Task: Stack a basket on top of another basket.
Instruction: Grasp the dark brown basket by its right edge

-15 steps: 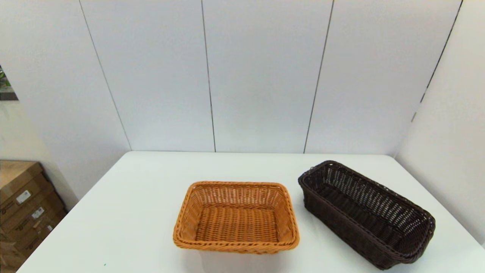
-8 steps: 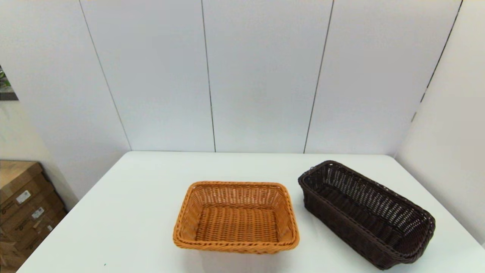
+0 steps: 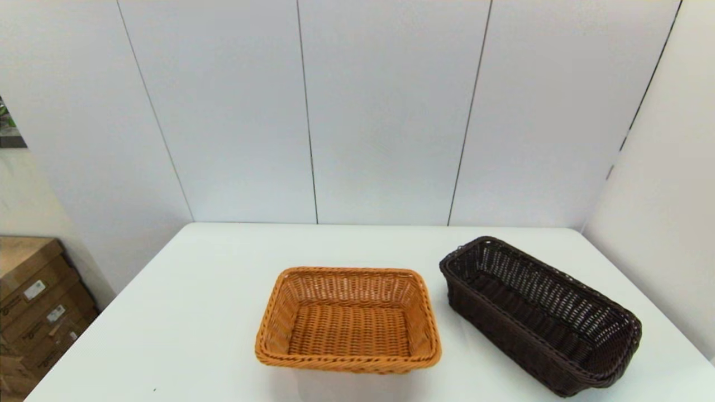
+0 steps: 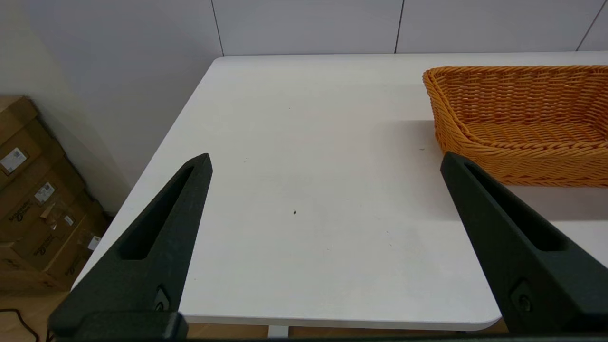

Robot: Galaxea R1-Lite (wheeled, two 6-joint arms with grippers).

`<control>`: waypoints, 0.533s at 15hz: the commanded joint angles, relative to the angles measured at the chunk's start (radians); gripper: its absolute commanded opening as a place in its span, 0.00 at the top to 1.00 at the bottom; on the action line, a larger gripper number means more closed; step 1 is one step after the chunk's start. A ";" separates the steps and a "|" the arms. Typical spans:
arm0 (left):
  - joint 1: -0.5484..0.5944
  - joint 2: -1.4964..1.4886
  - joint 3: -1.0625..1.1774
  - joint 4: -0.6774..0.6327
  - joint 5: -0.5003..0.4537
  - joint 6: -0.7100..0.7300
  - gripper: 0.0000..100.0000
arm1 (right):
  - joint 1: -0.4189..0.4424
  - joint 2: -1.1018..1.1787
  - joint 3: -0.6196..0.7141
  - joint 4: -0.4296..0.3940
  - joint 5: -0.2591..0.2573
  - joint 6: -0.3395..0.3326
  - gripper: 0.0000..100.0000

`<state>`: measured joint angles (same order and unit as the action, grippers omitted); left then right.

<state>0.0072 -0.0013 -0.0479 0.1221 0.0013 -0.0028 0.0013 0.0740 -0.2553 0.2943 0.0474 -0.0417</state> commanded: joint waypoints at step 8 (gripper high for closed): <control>0.000 0.001 0.000 0.001 0.000 0.000 0.00 | 0.000 0.475 -0.266 0.105 -0.110 0.082 0.00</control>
<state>0.0072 -0.0013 -0.0474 0.1221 0.0013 -0.0028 0.0028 0.3628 -0.4636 0.3930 -0.0104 -0.0043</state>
